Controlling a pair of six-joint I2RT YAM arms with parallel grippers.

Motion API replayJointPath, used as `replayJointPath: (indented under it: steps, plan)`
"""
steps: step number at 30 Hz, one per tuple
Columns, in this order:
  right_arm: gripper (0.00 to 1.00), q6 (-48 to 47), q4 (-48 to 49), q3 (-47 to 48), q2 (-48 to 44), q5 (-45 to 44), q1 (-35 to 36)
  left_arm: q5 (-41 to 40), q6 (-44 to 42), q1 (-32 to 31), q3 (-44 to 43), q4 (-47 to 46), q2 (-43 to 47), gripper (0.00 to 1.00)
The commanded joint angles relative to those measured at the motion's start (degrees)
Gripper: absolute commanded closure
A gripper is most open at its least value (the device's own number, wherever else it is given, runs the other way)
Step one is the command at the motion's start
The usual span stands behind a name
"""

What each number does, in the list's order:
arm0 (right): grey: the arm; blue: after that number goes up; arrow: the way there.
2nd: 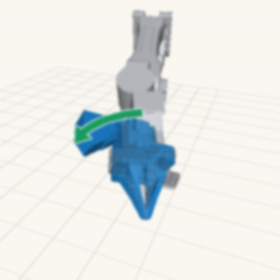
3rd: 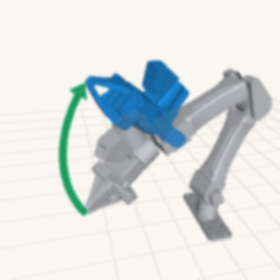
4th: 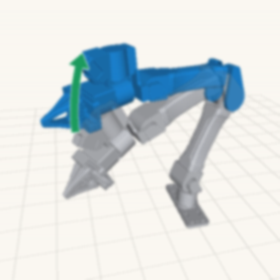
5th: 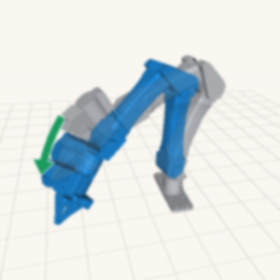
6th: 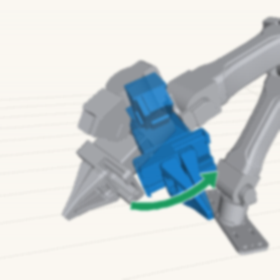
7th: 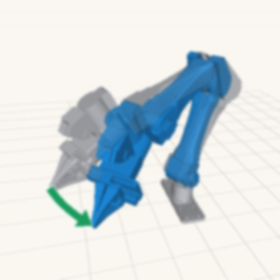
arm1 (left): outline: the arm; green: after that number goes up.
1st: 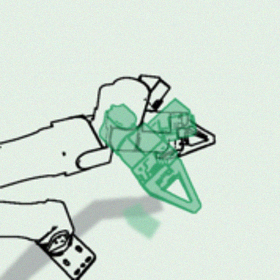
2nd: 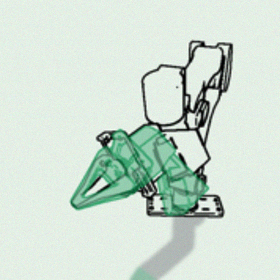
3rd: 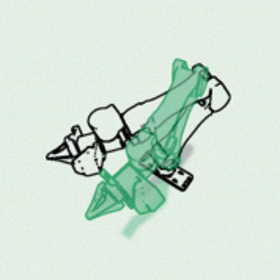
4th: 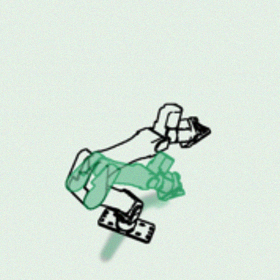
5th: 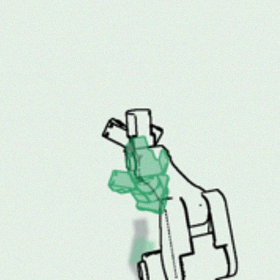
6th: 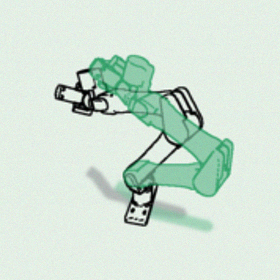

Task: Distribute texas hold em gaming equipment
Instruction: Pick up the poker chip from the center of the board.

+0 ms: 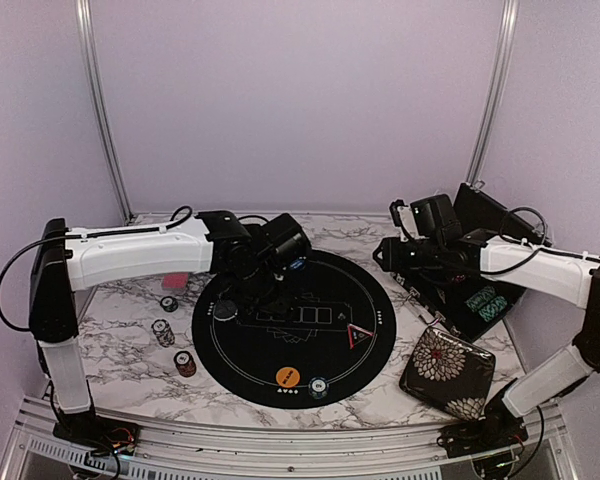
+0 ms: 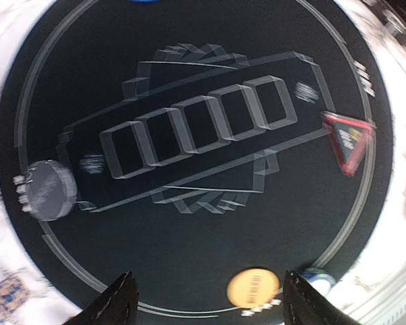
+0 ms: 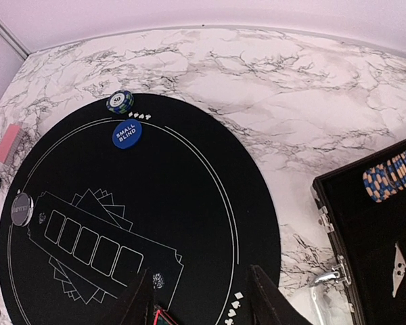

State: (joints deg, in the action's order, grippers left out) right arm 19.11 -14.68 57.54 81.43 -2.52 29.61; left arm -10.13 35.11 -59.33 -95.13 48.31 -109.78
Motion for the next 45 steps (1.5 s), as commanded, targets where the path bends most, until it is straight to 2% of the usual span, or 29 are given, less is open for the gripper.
replayJointPath:
  steps: [1, 11, 20, 31, 45]
  plan:
    - [0.56, -1.6, -1.1, 5.3, 3.6, 1.9, -0.5, -1.1, -1.4, 7.2, 6.0, 2.4, 5.9, 0.25]
    - [0.56, -5.1, -3.7, 14.5, 12.0, 4.7, -0.5, 0.5, -4.5, 24.3, 16.3, 2.5, 14.9, 0.25]
    - [0.56, -6.8, -3.7, 16.6, 14.9, 6.6, -0.5, 2.6, -7.0, 34.4, 22.7, 2.5, 16.9, 0.24]
    - [0.56, -7.0, -3.1, 16.3, 15.5, 8.5, -0.5, 3.5, -10.2, 39.9, 23.5, 1.5, 12.8, 0.24]
    - [0.56, -7.1, -3.0, 16.5, 16.0, 9.4, -0.5, 6.1, -13.1, 43.3, 20.9, -0.9, 5.1, 0.24]
